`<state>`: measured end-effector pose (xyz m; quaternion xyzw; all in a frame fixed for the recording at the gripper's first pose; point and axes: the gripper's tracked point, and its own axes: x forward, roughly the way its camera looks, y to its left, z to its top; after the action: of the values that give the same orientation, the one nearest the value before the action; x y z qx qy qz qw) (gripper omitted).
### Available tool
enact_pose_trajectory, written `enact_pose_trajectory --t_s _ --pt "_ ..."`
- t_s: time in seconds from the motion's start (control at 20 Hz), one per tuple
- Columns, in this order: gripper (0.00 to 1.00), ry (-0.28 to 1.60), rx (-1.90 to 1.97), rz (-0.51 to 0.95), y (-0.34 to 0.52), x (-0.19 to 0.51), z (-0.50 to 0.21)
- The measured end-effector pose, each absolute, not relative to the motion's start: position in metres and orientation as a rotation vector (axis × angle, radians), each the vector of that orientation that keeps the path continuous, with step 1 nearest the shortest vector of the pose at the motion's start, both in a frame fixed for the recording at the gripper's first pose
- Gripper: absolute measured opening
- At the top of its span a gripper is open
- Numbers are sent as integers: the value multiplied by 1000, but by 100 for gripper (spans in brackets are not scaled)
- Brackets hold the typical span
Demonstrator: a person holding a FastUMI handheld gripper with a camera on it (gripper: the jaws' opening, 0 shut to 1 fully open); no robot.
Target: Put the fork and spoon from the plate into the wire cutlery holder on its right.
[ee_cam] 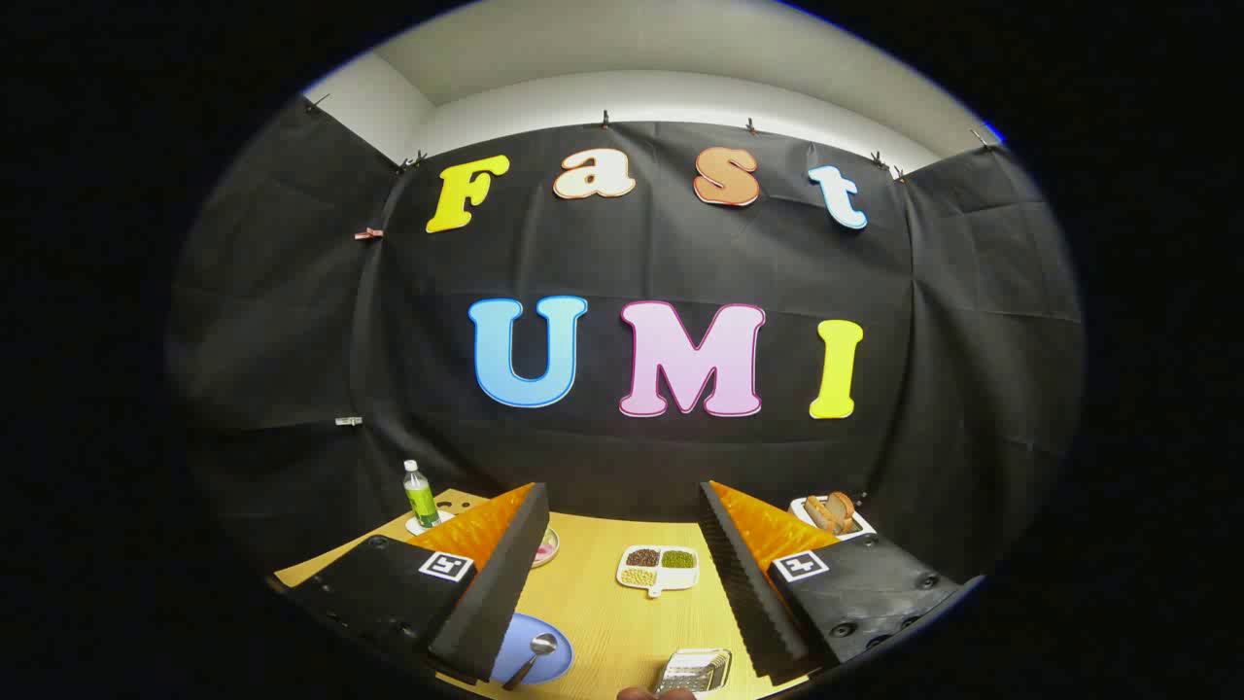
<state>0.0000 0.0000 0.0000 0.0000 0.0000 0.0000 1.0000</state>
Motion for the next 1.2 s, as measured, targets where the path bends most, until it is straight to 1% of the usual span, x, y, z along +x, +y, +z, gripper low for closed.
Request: enact_pose_trajectory --t_s 0.3,0.45,0.8,1.05,1.2 --pt "96 64 -9 -16 4 0 -21" --pt "97 79 -5 -33 4 0 -26" --pt "97 146 7 -32 13 0 -48" --pt "97 234 10 0 30 9 -79" --pt "98 362 64 70 58 10 -118"
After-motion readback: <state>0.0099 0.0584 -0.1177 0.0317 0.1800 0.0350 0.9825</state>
